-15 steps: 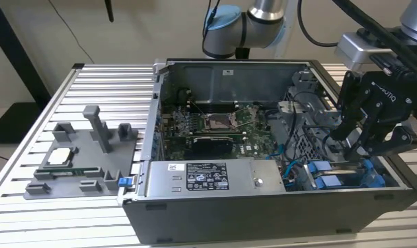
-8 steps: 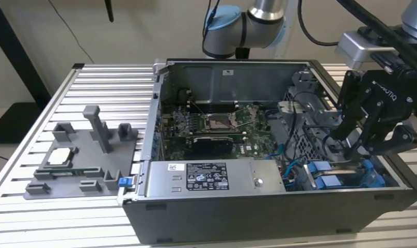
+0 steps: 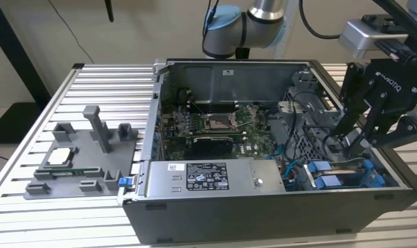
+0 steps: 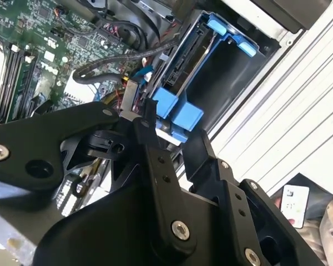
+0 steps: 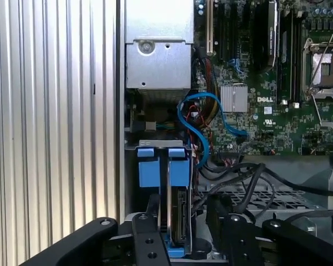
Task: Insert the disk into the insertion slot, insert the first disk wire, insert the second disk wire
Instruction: 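Insert the disk into the insertion slot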
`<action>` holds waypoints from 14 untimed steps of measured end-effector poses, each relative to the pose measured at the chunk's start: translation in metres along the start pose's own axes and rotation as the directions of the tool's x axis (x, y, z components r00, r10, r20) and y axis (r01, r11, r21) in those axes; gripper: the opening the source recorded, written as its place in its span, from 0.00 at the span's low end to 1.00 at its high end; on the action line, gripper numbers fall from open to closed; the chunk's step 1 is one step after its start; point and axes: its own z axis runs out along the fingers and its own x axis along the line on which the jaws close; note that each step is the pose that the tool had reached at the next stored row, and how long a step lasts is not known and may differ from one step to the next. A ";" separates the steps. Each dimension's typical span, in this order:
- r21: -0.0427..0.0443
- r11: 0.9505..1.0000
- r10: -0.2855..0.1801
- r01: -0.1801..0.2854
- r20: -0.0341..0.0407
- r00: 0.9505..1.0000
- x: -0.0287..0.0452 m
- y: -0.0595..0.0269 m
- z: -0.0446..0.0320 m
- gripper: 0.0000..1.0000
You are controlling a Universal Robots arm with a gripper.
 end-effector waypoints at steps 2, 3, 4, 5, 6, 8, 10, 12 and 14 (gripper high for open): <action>0.002 1.000 0.000 0.000 0.007 1.000 -0.0023 0.0001 0.0000 1.00; 0.004 1.000 -0.001 0.001 0.013 1.000 -0.0033 0.0003 0.0000 1.00; 0.007 1.000 -0.001 0.001 0.020 1.000 -0.0044 0.0004 0.0001 1.00; 0.010 1.000 -0.002 0.001 0.026 1.000 -0.0056 0.0004 0.0002 1.00; 0.014 1.000 -0.002 0.002 0.031 1.000 -0.0066 0.0006 0.0002 1.00; 0.024 1.000 -0.004 0.003 0.033 0.999 -0.0076 0.0019 0.0004 1.00; 0.037 0.999 -0.006 0.005 0.033 0.999 -0.0086 0.0045 0.0009 1.00; 0.052 0.999 -0.008 0.006 0.034 0.999 -0.0104 0.0069 0.0015 1.00; 0.070 0.998 -0.009 0.006 0.034 0.999 -0.0139 0.0088 0.0025 1.00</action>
